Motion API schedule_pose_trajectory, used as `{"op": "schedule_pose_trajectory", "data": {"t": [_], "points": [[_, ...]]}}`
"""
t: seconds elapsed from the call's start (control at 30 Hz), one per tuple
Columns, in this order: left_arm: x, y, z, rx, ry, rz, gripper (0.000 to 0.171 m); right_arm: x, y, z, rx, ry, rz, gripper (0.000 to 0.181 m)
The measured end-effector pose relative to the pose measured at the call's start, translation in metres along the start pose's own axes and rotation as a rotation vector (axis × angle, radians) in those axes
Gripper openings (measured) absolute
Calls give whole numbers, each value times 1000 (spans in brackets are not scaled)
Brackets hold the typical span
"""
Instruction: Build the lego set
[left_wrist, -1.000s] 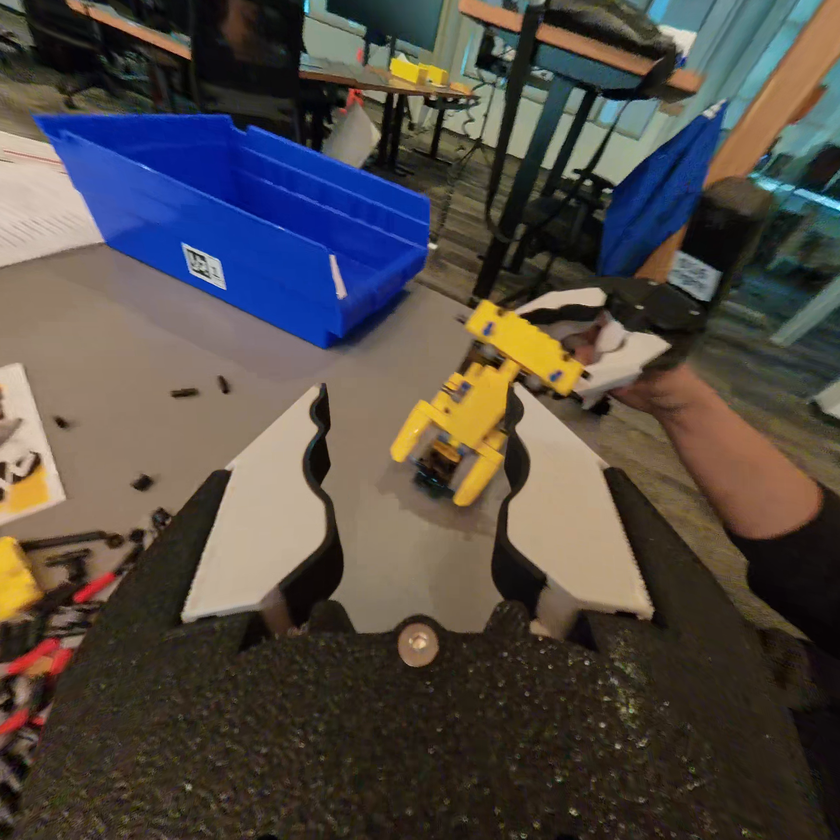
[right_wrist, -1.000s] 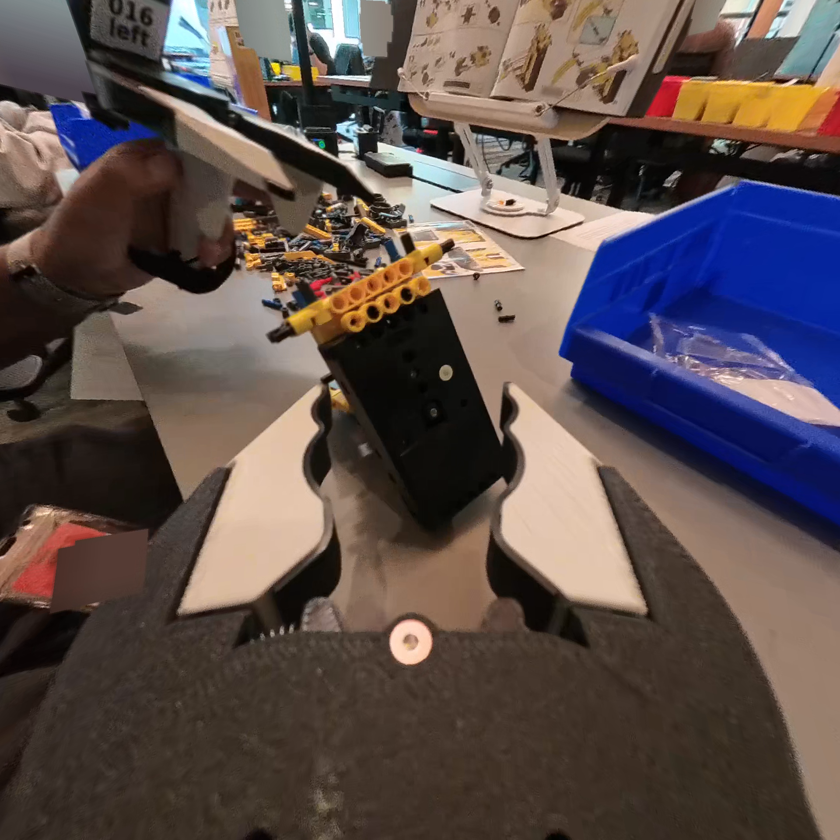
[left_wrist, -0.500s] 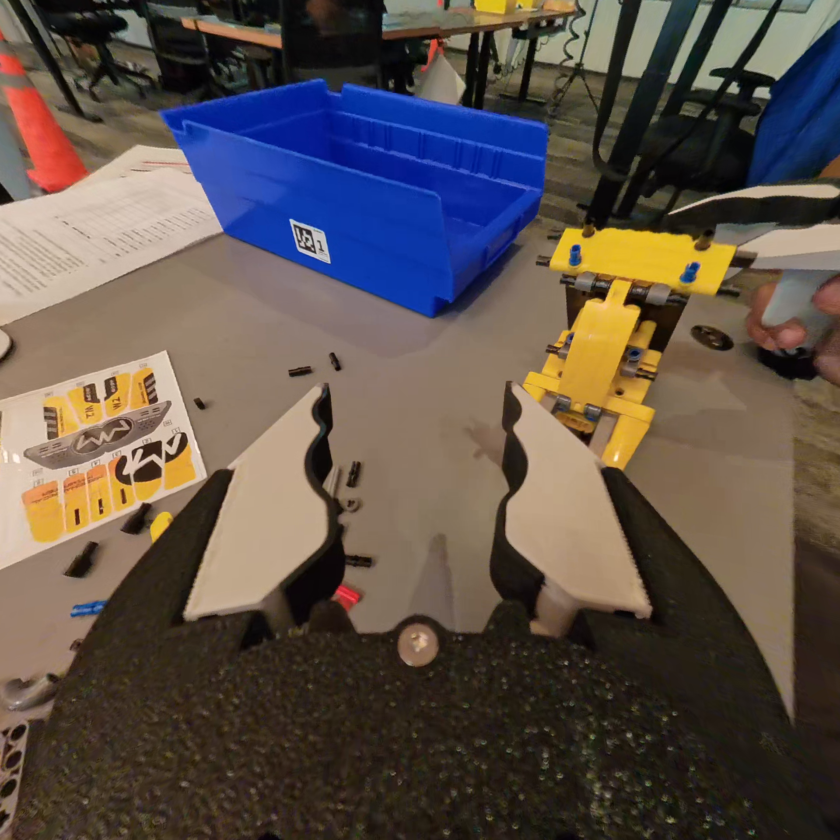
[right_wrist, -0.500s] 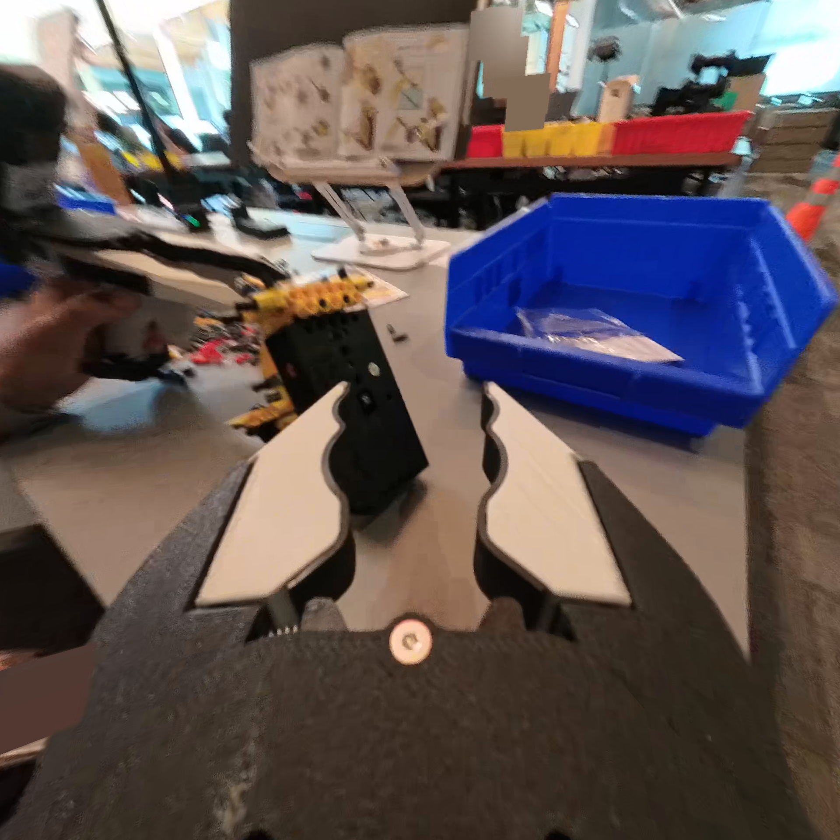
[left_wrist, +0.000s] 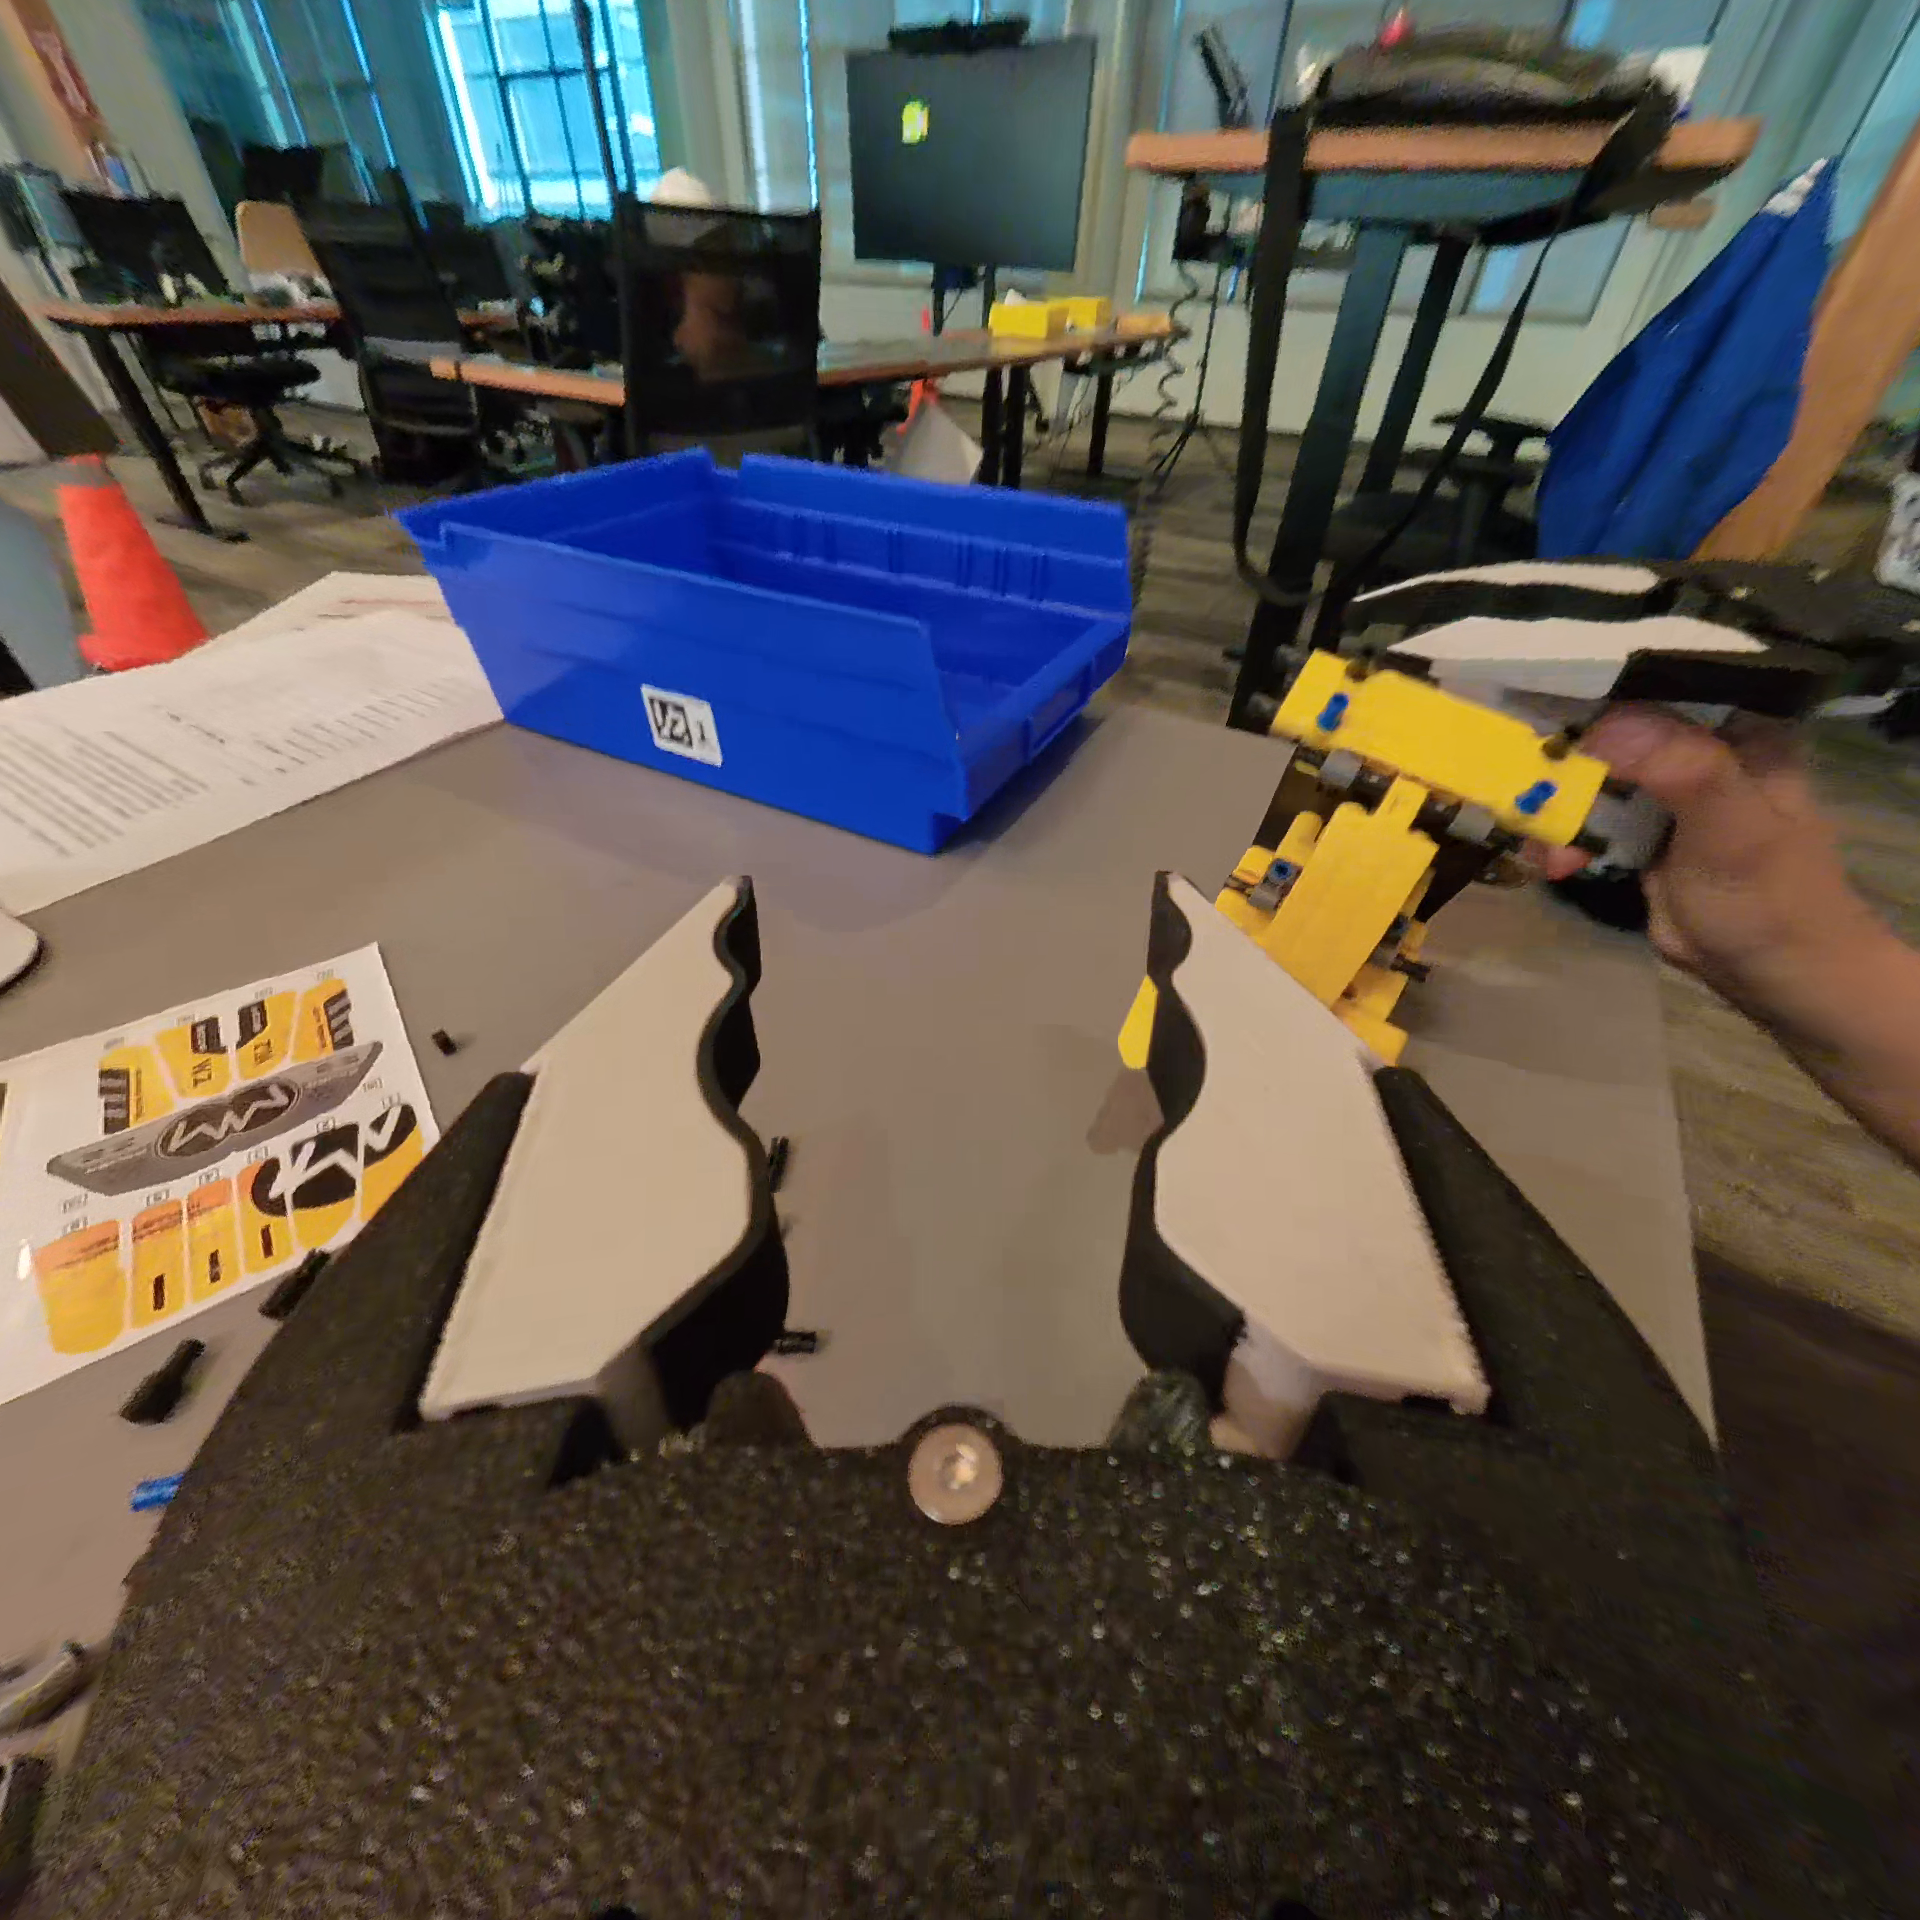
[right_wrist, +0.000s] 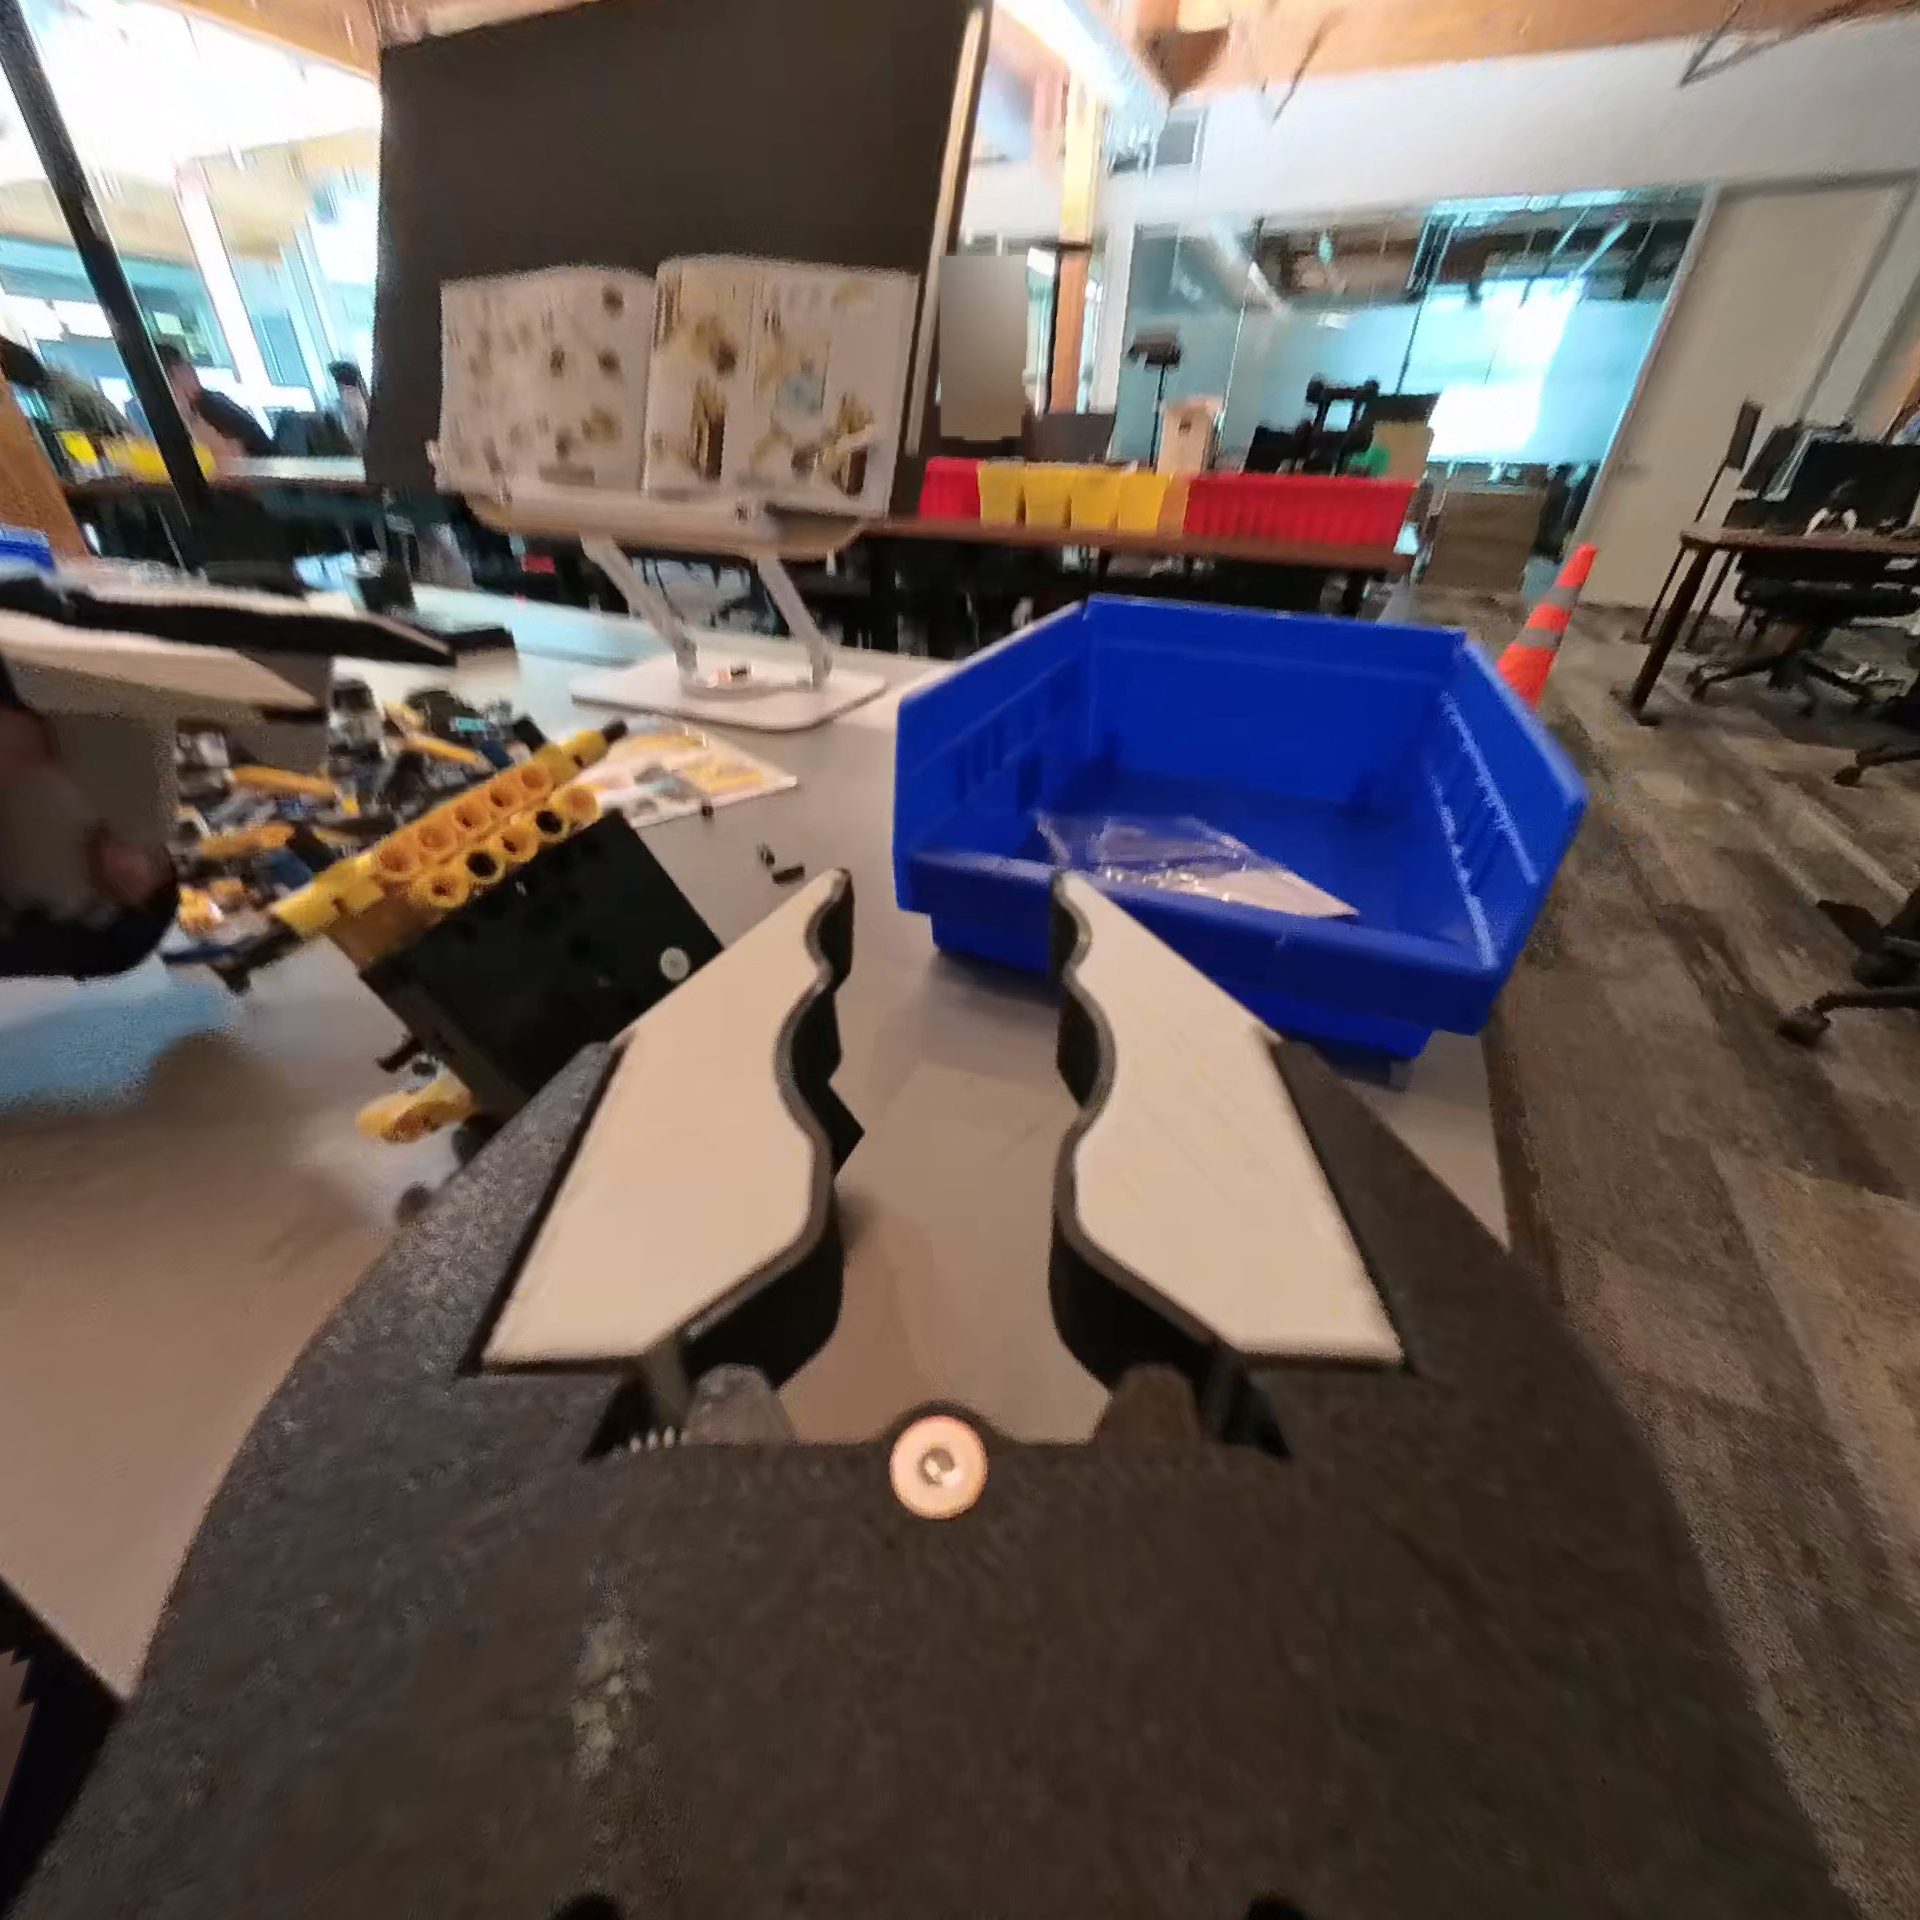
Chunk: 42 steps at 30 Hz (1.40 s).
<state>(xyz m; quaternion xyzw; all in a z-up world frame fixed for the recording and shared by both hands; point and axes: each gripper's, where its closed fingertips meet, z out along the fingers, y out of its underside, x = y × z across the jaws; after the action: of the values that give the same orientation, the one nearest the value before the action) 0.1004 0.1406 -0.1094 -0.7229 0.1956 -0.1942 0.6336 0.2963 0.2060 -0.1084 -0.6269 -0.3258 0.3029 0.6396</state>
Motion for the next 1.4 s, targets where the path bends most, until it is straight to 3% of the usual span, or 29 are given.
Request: {"op": "schedule_pose_trajectory", "data": {"t": [0.1, 0.57, 1.27, 1.4], "points": [[9, -7, -3, 44, 53, -11, 75, 3, -8, -6, 61, -14, 46, 36], [5, -4, -5, 43, 52, -85, 75, -14, -6, -3, 42, -121, 27, 32], [3, -9, -9, 92, 107, -199, 74, -11, -6, -3, 44, -98, 19, 30], [2, -8, -9, 87, 105, -204, 74, -4, -9, -5, 69, -34, 6, 30]]}}
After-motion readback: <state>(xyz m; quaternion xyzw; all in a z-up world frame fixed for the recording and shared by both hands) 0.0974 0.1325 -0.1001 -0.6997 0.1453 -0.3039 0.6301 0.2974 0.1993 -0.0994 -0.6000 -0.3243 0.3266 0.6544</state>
